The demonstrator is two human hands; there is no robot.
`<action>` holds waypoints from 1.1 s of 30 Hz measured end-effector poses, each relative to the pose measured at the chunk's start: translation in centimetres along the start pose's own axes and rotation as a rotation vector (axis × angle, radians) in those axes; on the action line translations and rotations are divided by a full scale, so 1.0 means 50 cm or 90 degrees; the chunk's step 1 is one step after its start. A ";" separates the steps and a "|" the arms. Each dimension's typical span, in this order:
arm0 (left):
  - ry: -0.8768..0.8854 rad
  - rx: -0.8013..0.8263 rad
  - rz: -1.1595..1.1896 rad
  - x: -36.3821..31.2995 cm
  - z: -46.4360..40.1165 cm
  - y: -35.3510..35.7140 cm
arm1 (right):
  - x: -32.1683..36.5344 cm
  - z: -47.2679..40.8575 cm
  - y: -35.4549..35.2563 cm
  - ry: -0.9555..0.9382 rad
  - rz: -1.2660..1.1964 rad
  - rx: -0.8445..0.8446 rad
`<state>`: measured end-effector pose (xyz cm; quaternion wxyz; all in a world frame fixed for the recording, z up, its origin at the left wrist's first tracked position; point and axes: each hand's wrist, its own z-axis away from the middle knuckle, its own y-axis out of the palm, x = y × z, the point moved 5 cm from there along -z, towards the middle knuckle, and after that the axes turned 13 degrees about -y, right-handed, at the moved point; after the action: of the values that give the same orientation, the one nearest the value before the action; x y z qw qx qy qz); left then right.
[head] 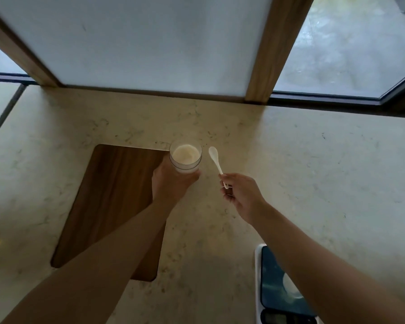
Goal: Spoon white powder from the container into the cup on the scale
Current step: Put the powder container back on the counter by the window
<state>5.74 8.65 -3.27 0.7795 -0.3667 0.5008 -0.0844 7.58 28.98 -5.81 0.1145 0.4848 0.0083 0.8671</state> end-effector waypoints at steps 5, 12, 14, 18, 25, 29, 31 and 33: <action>-0.014 -0.029 0.017 -0.025 -0.084 0.007 | 0.024 -0.049 0.026 -0.016 0.044 0.001; -0.015 -0.043 0.036 -0.033 -0.156 0.019 | 0.049 -0.100 0.044 -0.057 0.112 0.005; -0.010 -0.039 0.039 -0.033 -0.171 0.023 | 0.048 -0.108 0.043 -0.057 0.114 0.006; 0.011 -0.014 0.040 -0.035 -0.192 0.032 | 0.048 -0.116 0.038 -0.065 0.128 0.010; 0.014 -0.005 0.067 -0.033 -0.204 0.041 | 0.048 -0.128 0.028 -0.074 0.133 0.017; 0.004 0.021 0.093 -0.021 -0.205 0.042 | 0.048 -0.124 0.030 -0.078 0.122 0.029; 0.000 0.028 0.108 -0.016 -0.205 0.044 | 0.049 -0.123 0.031 -0.084 0.126 0.036; -0.005 0.033 0.113 -0.013 -0.203 0.043 | 0.051 -0.119 0.031 -0.090 0.132 0.040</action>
<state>-3.66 5.59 -6.55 0.7950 -0.3007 0.5262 -0.0264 1.00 28.58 -6.63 0.0091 0.5464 -0.0229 0.8372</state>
